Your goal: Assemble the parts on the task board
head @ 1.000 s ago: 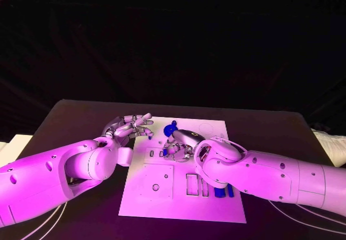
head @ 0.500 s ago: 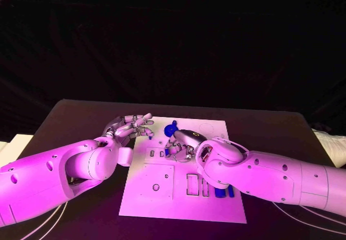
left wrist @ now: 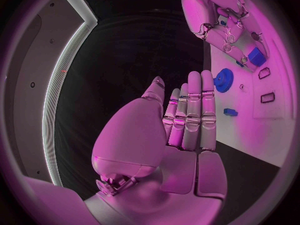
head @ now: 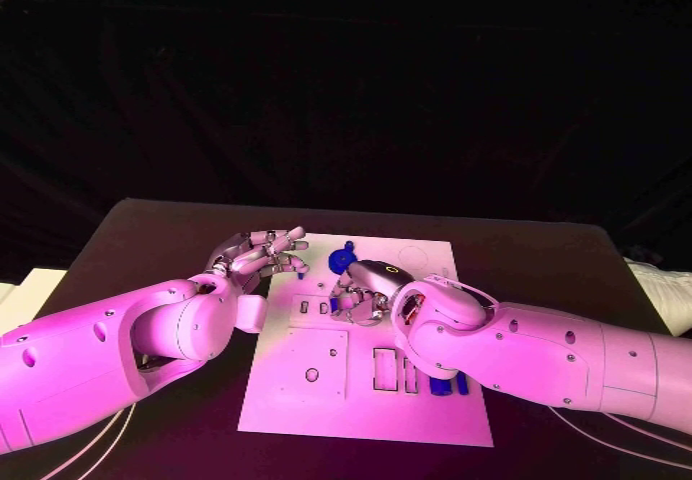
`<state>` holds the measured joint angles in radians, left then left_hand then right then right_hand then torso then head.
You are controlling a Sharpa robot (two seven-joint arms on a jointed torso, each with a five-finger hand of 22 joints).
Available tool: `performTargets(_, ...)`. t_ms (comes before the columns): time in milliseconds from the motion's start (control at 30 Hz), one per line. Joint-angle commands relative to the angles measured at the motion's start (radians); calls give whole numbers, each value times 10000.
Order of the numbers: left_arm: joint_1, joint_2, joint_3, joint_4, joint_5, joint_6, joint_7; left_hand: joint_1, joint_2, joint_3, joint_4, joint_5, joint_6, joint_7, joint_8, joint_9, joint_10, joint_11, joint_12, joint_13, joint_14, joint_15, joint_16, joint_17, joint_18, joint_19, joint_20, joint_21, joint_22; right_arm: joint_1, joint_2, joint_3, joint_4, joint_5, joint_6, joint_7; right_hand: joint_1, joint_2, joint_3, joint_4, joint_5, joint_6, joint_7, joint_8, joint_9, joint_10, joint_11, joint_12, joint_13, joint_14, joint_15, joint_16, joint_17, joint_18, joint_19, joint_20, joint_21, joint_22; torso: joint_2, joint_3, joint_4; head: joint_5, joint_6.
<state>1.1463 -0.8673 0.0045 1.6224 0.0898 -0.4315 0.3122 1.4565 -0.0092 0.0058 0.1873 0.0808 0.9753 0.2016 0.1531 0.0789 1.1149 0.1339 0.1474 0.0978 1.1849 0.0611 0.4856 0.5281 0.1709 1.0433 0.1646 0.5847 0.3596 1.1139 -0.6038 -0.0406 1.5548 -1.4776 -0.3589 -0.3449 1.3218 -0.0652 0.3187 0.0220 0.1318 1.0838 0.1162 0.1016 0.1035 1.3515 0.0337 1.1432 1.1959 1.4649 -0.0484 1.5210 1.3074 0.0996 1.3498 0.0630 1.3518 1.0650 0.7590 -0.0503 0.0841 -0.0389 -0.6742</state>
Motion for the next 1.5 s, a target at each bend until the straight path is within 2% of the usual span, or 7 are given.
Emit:
performTargets(33, 6, 23, 5, 10, -20, 229, 9, 4, 57, -13, -32, -17, -98, 5, -34, 15, -76, -14, 31, 11, -61, 0, 17, 14, 66, -81, -21, 48, 10, -58, 6, -43, -30, -129, 366, -247, -167, -93, -96, 12, -72, -154, 84, -122, -50, -162, 22, -198, -149, 858, 107, -62, 1699, -33, -45, 30, -68, -12, -2, -6, 6, -13, -29)
performTargets(767, 6, 29, 4, -1, -20, 291, -57, 11, 64, -13, -39, -17, -98, 5, -28, 17, -79, -13, 38, 13, -74, 2, 15, 16, 68, -99, -17, 50, 16, -67, -17, -45, 55, -108, -715, 87, -623, -614, -807, 294, -141, -1080, 307, -338, -160, -635, 252, -633, -562, 845, 316, -88, 1672, -12, -102, 239, -125, -104, 4, 4, 6, -26, -82)
performTargets(967, 6, 42, 4, -30, -117, 309, -167, 20, 98, -24, -55, -16, -93, -8, -1, 27, -82, -39, 72, 22, 109, -35, 183, 100, 95, 18, -32, 199, 110, -105, -199, -40, 289, 66, -2154, 980, -644, -721, -1208, 425, -89, -1211, 327, -337, -153, -666, 274, -603, -569, 830, 335, -129, 1611, -7, -115, 254, -140, -131, 3, 13, 5, -26, -62)
performTargets(1167, 6, 23, 5, -91, -964, 412, -640, -13, 141, -108, -43, -23, 4, -174, 106, 63, 342, -244, 374, 170, 817, -274, 1481, 850, 118, 691, -249, 1324, 811, -67, -668, 45, 673, 845, -2280, 2411, -629, -727, -1633, 591, 53, -1419, 377, -340, -160, -686, 321, -564, -566, 833, 372, -123, 1627, -6, -129, 285, -152, -150, -16, 8, -4, -17, -52)
performTargets(1300, 10, 35, 5, -254, -2134, 746, -1629, -27, 146, -154, 15, -27, 138, -353, 177, 87, 1045, -468, 876, 575, 1478, -466, 4032, 3143, 75, 883, -430, 2336, 1646, 131, -1362, 159, 1112, 2092, -1754, 3951, -606, -605, -1889, 706, 116, -1506, 407, -331, -152, -800, 348, -648, -647, 824, 400, -139, 1605, 12, -196, 313, -210, -249, -48, 21, 2, -60, -43)
performTargets(1400, 20, 17, 6, -328, -3381, 1132, -2693, -497, 171, -353, 316, -35, 285, -547, 296, 155, 1778, -702, 1831, 1235, 2706, -653, 7492, 6626, -308, 1984, -600, 4446, 4219, 397, -1922, 201, 1383, 3271, -1427, 4598, -477, -459, -1949, 706, 199, -1509, 409, -306, -135, -919, 352, -775, -761, 782, 404, -241, 1449, 37, -274, 324, -284, -381, -93, 53, -30, -23, -41)
performTargets(1500, 118, 22, 8, -377, -4871, 1464, -3781, -980, 222, -601, 730, -78, 343, -763, 698, 367, 1798, -864, 3959, 2894, 3519, -881, 10012, 9363, -717, 3075, -784, 6594, 6884, 734, -2513, 222, 1565, 4693, -1272, 4910, -289, -274, -1962, 670, 362, -1458, 394, -255, -105, -1014, 336, -890, -870, 744, 393, -336, 1310, 67, -357, 323, -373, -537, -189, 82, -84, 34, -105)
